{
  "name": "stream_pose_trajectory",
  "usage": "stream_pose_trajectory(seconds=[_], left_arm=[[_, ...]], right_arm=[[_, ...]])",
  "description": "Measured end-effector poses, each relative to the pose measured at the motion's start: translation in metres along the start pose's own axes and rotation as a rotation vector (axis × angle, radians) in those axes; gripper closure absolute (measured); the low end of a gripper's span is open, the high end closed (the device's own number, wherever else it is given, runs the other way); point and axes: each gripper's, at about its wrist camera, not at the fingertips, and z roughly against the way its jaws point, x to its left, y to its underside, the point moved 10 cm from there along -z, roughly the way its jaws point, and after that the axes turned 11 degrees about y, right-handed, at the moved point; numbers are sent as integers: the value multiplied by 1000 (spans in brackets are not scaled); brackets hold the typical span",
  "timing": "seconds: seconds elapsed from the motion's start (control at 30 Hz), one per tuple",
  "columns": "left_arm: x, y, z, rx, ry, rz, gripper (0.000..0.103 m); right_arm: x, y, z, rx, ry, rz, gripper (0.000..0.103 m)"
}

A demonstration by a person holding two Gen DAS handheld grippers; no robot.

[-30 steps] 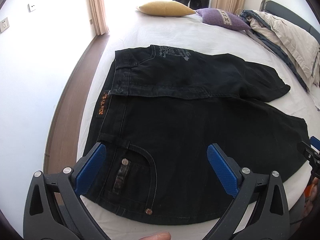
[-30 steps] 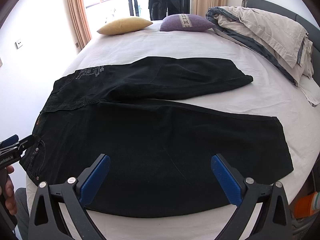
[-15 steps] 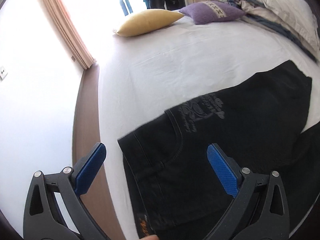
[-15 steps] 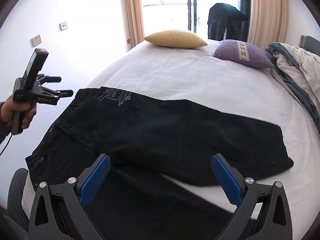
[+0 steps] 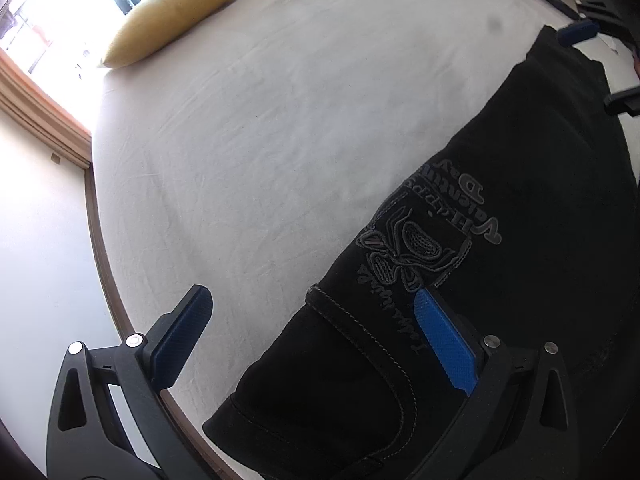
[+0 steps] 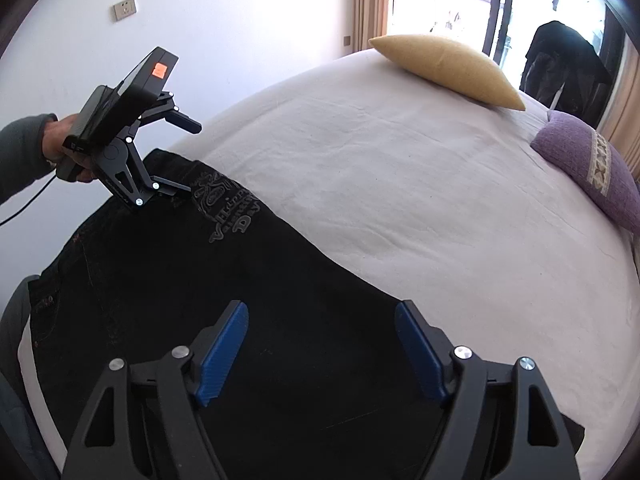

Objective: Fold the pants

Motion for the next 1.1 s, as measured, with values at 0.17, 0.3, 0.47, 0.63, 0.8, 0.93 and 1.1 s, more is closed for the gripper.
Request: stream_pose_trajectory(seconds=[0.17,0.3,0.47,0.63,0.8,0.93,1.1], left_arm=[[0,11,-24,44,86,25,15],[-8,16,-23,36,150,18,51],[-17,21,-5,-15,90,-31,96],[-37,40,10,-87,27,-98,97],[-43,58,30,-145,-8,-129,97],[-54,63,30,-154,-23,-145,97],[-55,52,41,-170,-25,-126,97]], right_arm=[[3,1,-34,84,-7,76,32],[7,-3,-54,125,-5,130,37],[20,-14,-61,136,0,197,43],[34,-23,-63,150,-5,266,47],[37,-24,-68,167,-10,293,58],[40,-28,-65,155,-10,290,79],[52,-27,-56,143,-13,308,96]])
